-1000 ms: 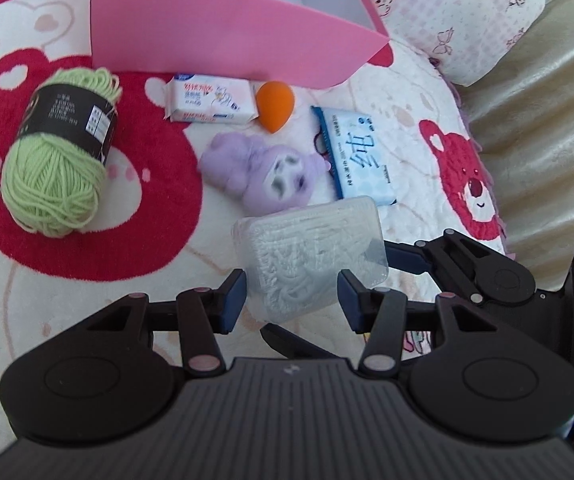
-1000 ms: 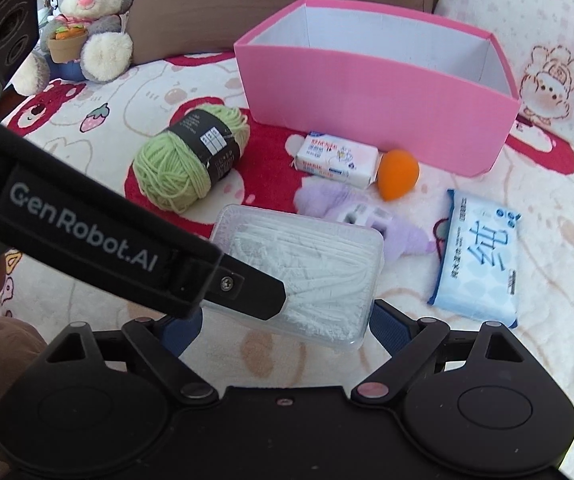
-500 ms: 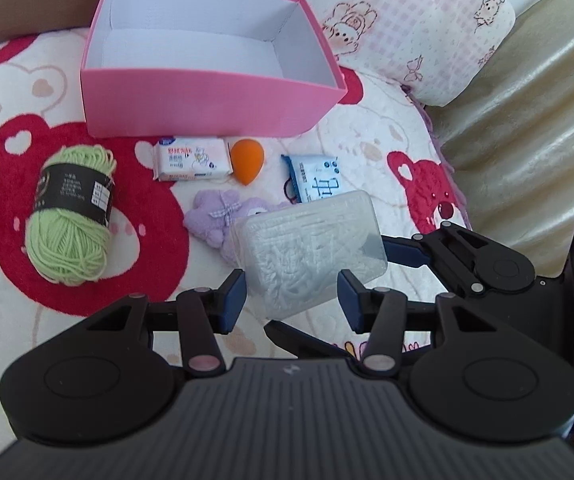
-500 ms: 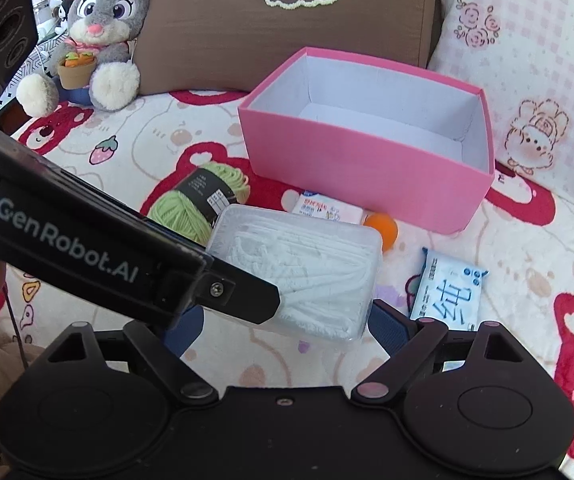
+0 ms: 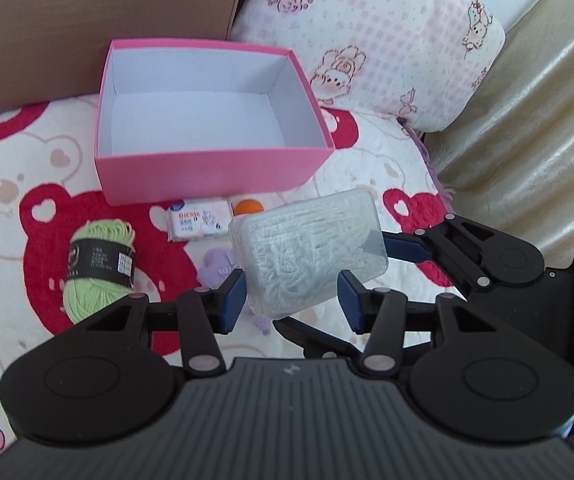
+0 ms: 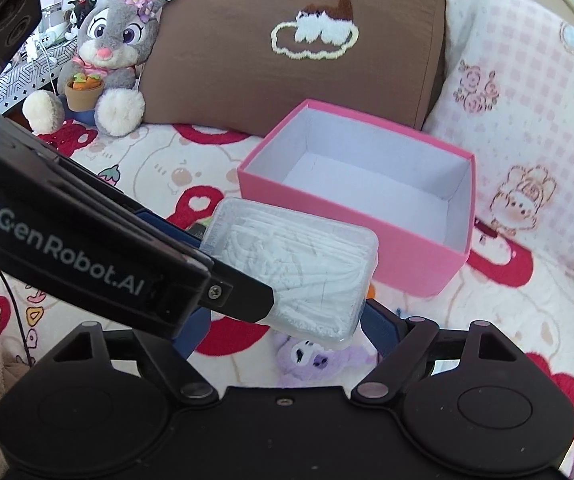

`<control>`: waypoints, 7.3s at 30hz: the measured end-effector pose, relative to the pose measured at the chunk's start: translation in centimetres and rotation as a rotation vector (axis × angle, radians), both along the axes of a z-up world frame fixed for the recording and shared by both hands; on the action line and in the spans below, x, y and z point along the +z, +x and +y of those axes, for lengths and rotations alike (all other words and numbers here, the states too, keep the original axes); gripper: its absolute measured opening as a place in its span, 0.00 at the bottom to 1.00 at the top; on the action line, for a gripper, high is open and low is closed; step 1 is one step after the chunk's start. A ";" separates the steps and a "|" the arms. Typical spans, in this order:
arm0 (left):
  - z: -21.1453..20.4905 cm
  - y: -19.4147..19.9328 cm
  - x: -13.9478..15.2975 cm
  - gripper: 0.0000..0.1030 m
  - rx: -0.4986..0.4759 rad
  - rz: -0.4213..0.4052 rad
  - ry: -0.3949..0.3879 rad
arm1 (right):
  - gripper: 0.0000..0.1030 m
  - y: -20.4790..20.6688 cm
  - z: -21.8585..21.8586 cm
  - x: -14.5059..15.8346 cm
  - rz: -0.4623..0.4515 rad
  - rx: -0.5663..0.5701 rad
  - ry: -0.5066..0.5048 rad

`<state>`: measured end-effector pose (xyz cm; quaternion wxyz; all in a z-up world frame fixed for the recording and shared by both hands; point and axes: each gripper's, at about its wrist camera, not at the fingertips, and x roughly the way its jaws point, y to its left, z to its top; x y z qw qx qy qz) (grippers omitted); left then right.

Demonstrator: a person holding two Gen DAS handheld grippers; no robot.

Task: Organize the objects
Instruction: 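Carry the floss-pick box with the left gripper over the pink box, then lower the floss-pick box into the pink box and open the left gripper, then withdraw the left tool and move it toward the green yarn skein, then close the left gripper around the green yarn skein and lift it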

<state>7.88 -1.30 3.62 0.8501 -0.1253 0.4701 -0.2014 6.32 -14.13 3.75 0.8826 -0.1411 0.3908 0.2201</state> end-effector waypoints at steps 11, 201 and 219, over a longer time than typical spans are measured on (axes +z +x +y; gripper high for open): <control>0.5 3.1 5.0 0.47 0.017 -0.090 0.011 | 0.76 3.9 1.2 5.2 -0.063 0.061 -0.124; 9.8 2.1 -5.1 0.92 -0.022 0.067 0.126 | 0.92 1.0 6.0 -2.6 0.237 0.235 0.133; 13.5 4.4 -10.7 0.90 0.037 0.113 0.059 | 0.92 3.6 10.6 -8.5 0.241 0.208 0.110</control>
